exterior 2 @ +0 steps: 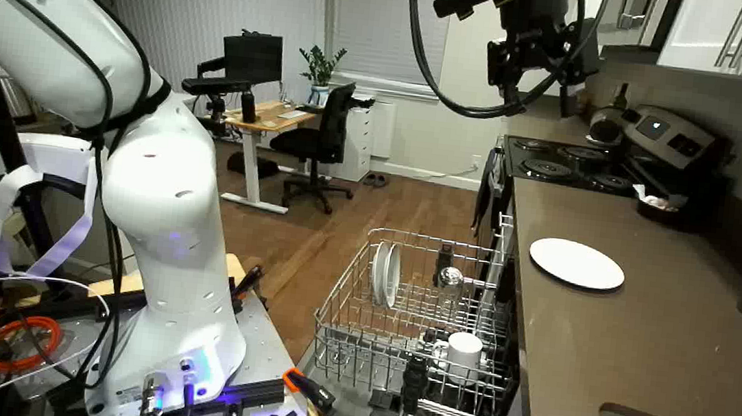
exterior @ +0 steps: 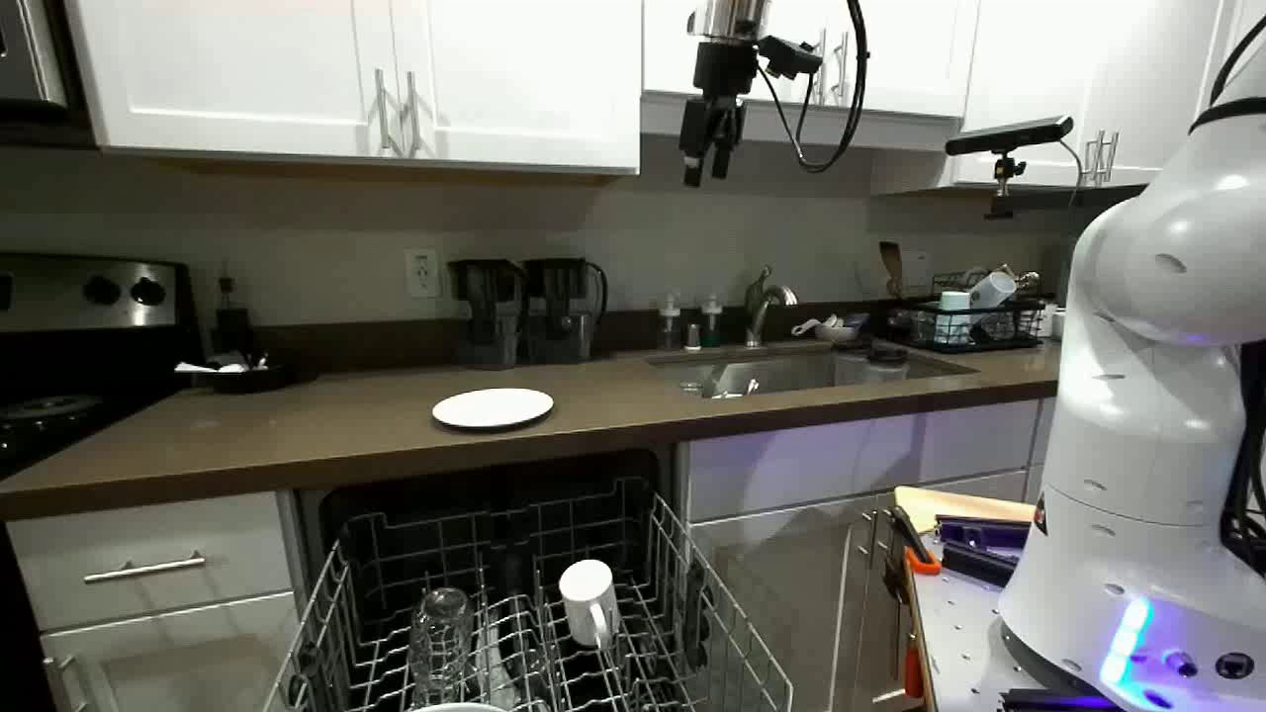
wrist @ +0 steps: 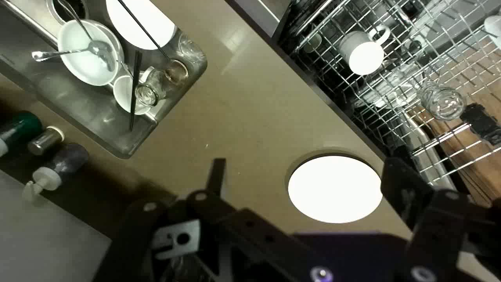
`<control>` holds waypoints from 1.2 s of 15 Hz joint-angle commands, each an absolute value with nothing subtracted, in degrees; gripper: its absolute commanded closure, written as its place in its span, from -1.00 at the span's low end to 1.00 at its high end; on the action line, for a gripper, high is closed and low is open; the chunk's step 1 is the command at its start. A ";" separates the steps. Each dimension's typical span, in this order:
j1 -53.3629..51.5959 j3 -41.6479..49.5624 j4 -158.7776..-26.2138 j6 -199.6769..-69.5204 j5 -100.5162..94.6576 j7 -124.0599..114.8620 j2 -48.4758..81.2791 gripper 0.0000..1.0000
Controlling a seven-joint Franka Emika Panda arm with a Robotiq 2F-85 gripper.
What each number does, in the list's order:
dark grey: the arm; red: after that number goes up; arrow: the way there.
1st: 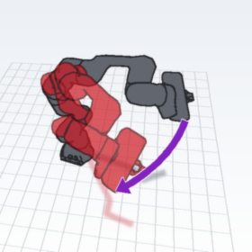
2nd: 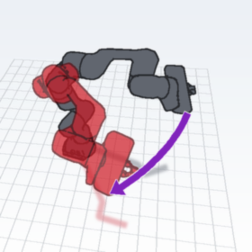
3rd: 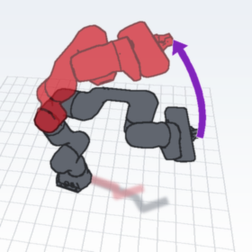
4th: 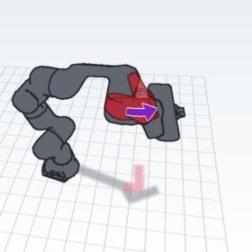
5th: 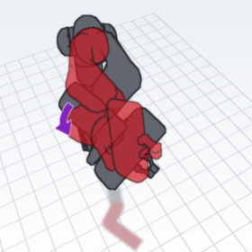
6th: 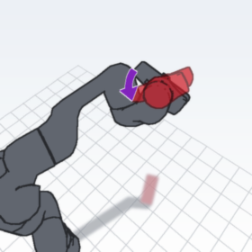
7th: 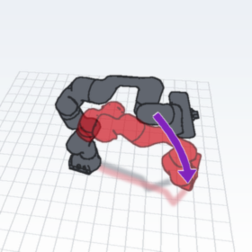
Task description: Place the white plate from the counter on the left side of the dishwasher
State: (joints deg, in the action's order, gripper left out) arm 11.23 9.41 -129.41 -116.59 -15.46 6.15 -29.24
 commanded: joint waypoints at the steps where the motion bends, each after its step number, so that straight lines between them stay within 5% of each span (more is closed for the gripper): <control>1: 11.10 9.52 -129.27 -116.45 -15.49 6.14 -29.20 -1.00; 9: 10.45 9.65 -127.53 -117.44 -15.75 7.51 -26.31 -1.00; 18: 7.97 7.67 -108.32 -119.26 -20.06 9.53 -1.97 -1.00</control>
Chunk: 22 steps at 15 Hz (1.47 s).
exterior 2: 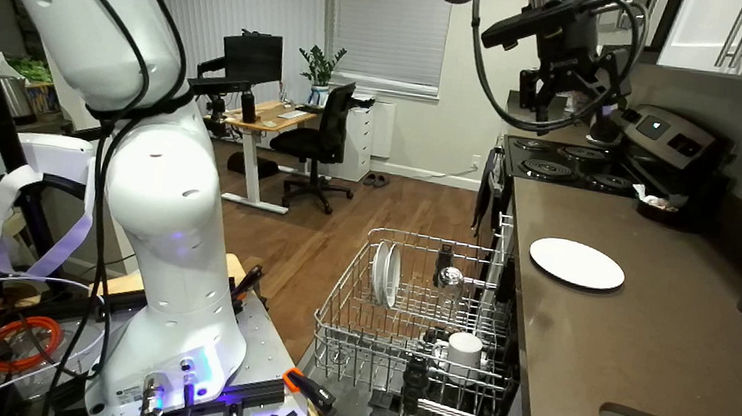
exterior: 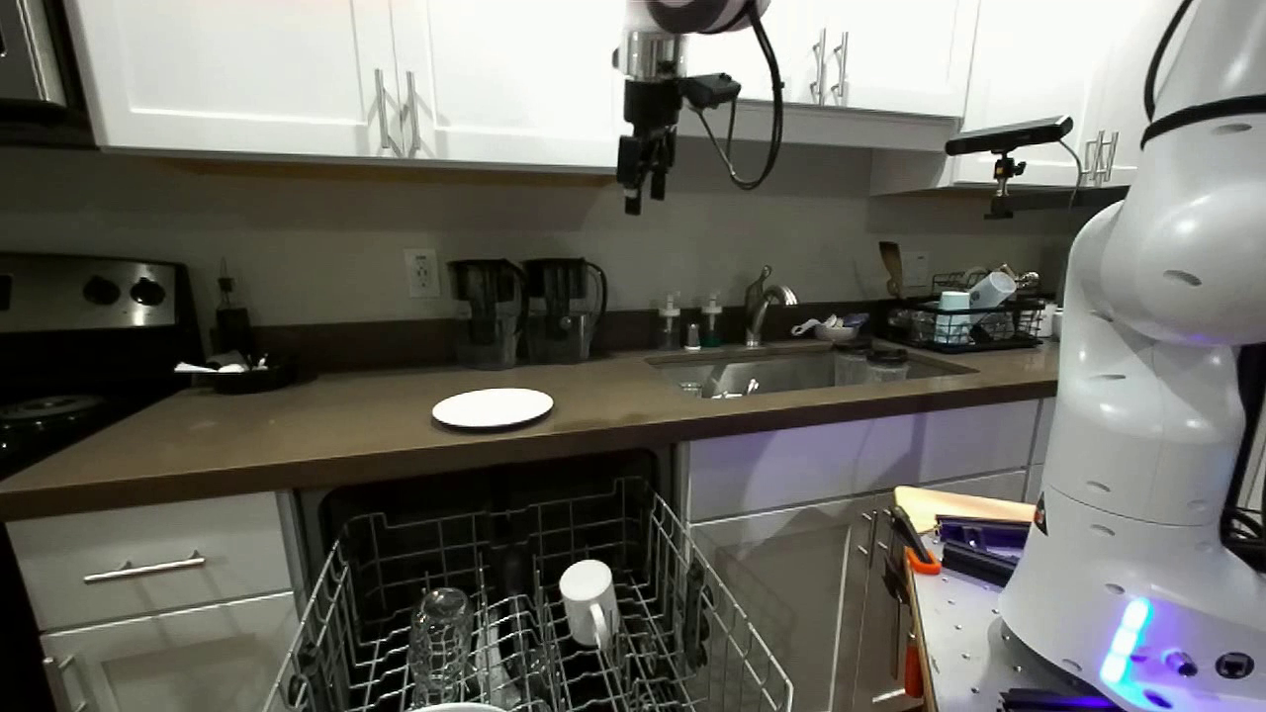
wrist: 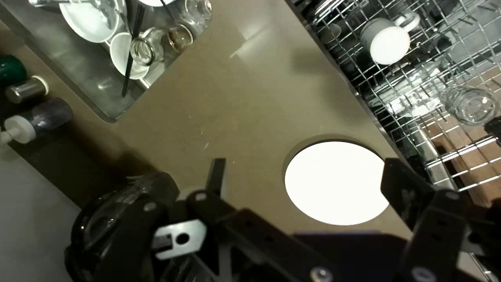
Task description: Place the white plate from the counter on the left side of the dishwasher
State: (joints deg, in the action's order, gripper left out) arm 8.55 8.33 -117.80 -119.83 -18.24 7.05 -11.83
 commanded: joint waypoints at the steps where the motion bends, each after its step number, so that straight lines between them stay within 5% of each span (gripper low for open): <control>1: 7.71 7.45 -105.67 -119.07 -20.52 9.77 0.70 -1.00; 11: 4.23 5.77 -84.57 -121.28 -28.04 13.75 22.64 -1.00; 22: 2.12 5.66 -79.13 -121.60 -27.64 14.02 31.98 -1.00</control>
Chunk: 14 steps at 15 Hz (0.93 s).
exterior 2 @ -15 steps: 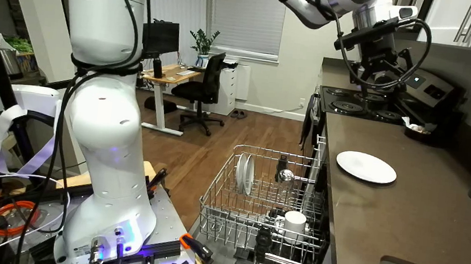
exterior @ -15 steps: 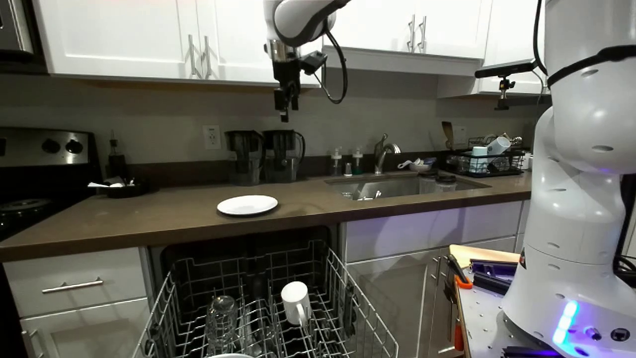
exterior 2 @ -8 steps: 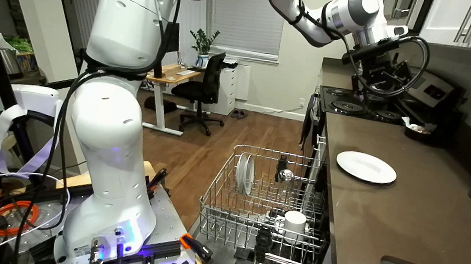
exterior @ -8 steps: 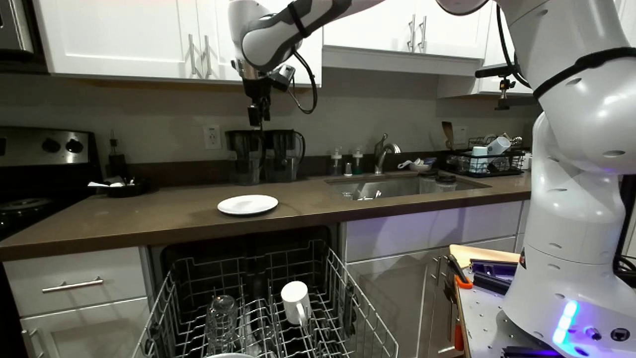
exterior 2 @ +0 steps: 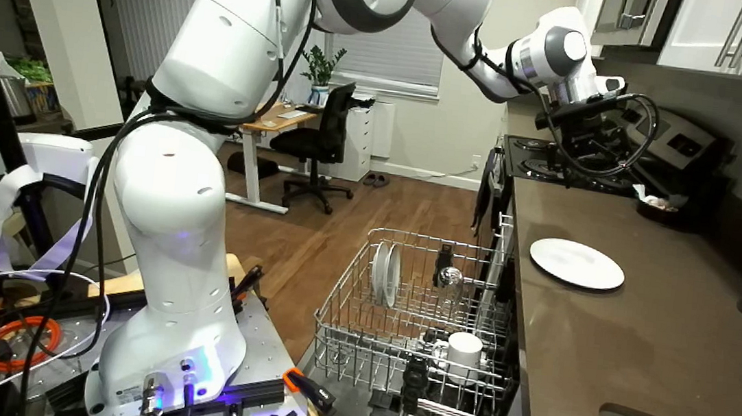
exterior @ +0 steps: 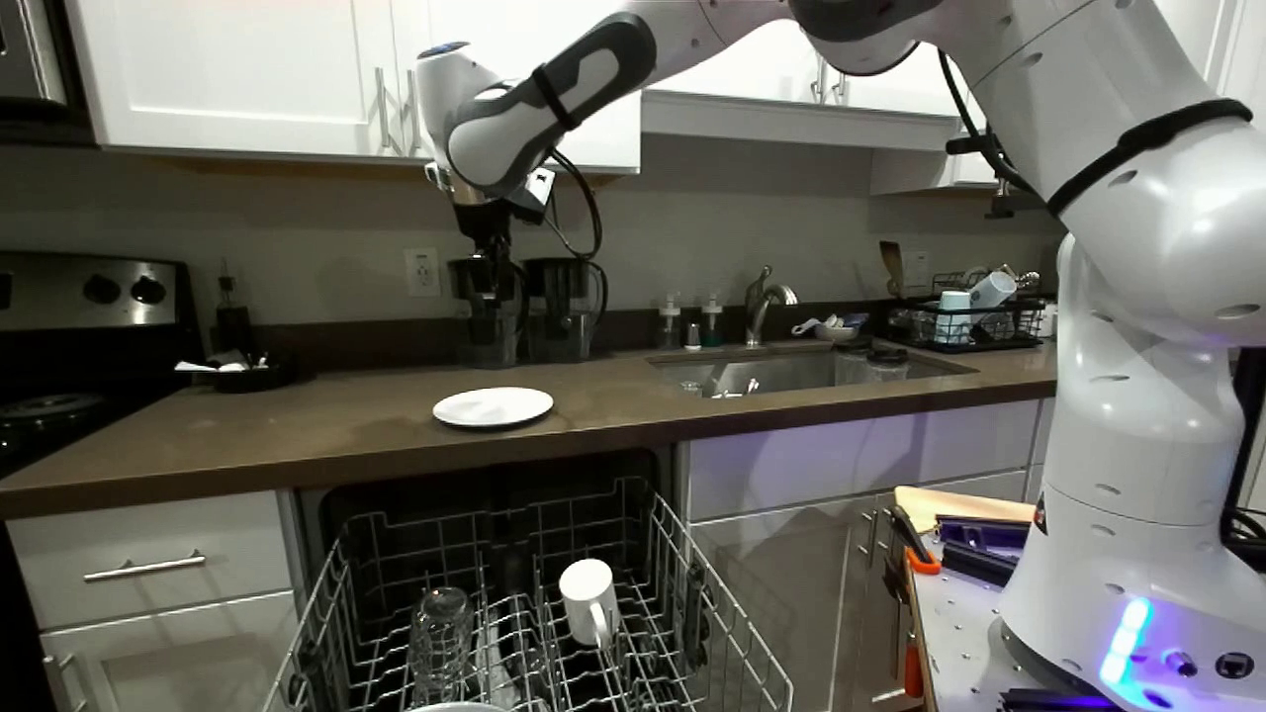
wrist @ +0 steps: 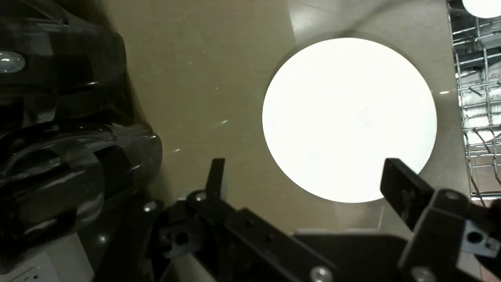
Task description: Place the white plate from the counter on the left side of the dishwasher
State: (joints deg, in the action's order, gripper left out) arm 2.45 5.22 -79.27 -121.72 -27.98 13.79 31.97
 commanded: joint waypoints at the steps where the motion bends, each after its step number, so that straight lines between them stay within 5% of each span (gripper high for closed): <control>1: 2.12 5.67 -78.86 -121.60 -27.64 14.17 32.15 -1.00; 14: -1.18 9.83 -73.42 -131.69 -29.60 7.33 50.41 -1.00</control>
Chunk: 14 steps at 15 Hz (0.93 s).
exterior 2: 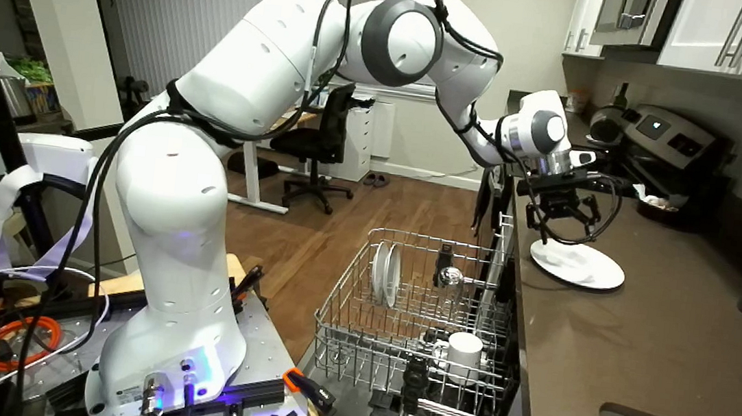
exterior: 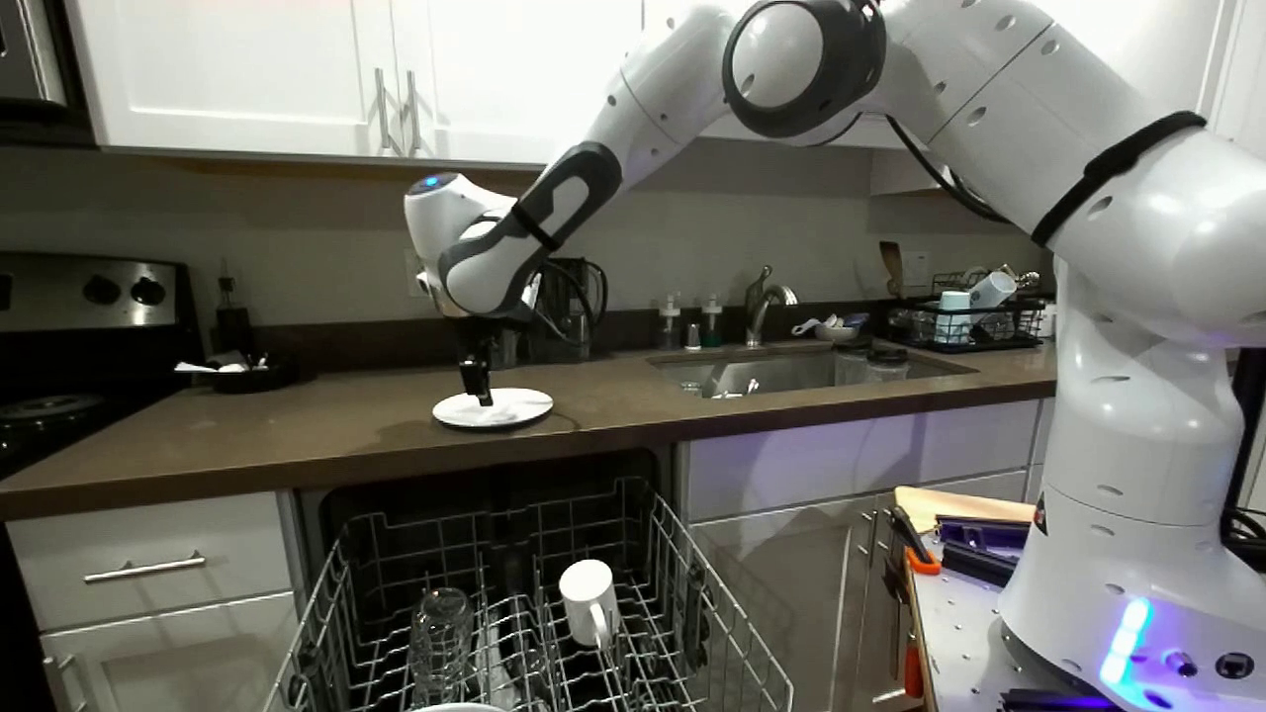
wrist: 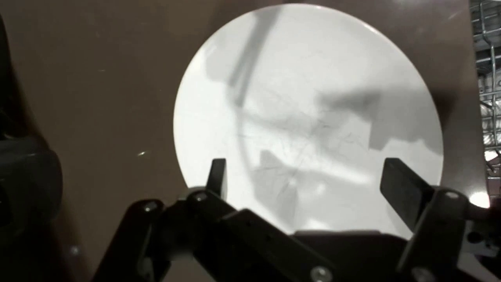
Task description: Place the white plate from the counter on the left side of the dishwasher
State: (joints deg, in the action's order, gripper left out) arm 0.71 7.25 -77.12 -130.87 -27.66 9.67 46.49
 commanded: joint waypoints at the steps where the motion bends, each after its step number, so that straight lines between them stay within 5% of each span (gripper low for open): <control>1: -1.67 10.52 -72.69 -131.55 -29.88 6.87 51.34 -1.00; 14: -1.50 7.15 -70.07 -129.66 -24.89 10.62 52.65 -1.00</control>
